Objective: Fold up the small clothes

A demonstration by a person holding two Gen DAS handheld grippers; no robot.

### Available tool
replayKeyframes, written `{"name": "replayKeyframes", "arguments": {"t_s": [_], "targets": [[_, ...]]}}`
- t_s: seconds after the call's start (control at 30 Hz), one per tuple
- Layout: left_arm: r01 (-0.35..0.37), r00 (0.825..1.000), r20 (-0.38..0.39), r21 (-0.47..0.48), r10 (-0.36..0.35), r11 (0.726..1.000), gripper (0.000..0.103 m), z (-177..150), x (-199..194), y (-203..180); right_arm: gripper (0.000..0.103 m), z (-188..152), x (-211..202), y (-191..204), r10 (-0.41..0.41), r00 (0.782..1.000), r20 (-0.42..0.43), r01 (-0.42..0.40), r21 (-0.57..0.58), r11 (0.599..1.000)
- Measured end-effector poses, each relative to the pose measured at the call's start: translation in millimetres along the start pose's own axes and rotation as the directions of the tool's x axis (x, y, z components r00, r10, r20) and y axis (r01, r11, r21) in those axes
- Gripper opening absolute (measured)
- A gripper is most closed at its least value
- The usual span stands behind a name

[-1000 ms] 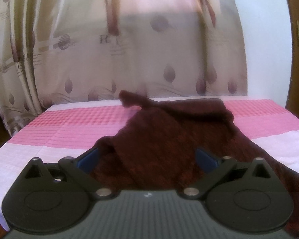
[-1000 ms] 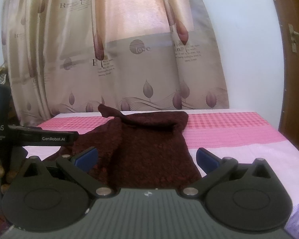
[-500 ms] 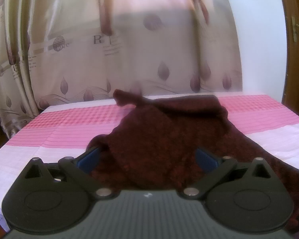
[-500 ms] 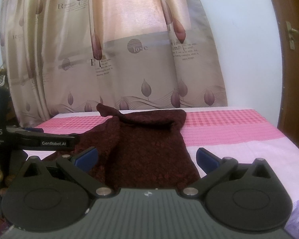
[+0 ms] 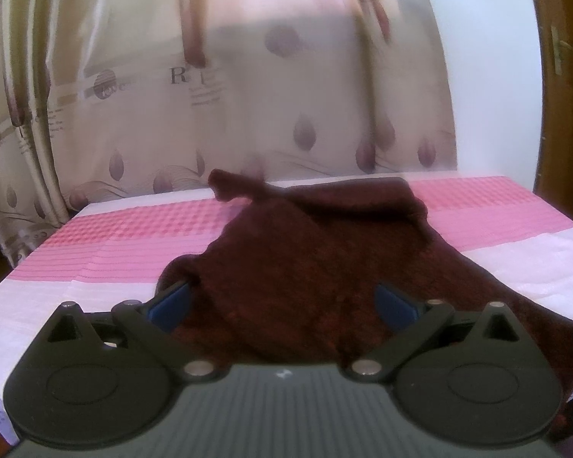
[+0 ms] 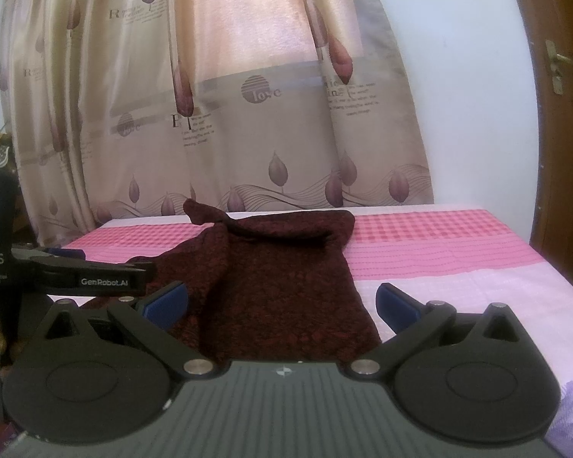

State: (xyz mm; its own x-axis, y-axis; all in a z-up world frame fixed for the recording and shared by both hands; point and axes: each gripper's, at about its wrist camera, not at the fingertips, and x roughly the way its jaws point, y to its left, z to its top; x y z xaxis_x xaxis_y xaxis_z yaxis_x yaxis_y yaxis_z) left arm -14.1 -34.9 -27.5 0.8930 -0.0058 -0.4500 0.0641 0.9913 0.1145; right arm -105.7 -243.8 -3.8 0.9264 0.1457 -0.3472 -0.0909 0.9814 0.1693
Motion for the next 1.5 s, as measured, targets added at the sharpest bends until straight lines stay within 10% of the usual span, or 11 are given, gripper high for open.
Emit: {"name": "replayKeyframes", "arguments": {"t_s": [0.73, 1.43, 1.5], "targets": [[0.093, 0.995, -0.047, 0.077, -0.09, 0.993, 0.103, -10.3, -9.8, -26.3, 0.103, -5.9, -7.7, -18.3, -0.019, 1.0, 0.016, 0.019, 0.029, 0.999], [0.332, 0.917, -0.263, 0.088, -0.299, 0.939, 0.102, -41.9, 12.1, -64.7, 0.103, -19.7, -14.8, -50.6, -0.084, 0.996, -0.001, 0.084, 0.106, 0.991], [0.302, 0.934, -0.237, 0.116, -0.269, 0.946, 0.077, -43.1, 10.1, -66.1, 0.103, -20.7, -13.8, -52.4, -0.087, 0.996, -0.004, 0.087, 0.111, 0.99]]}}
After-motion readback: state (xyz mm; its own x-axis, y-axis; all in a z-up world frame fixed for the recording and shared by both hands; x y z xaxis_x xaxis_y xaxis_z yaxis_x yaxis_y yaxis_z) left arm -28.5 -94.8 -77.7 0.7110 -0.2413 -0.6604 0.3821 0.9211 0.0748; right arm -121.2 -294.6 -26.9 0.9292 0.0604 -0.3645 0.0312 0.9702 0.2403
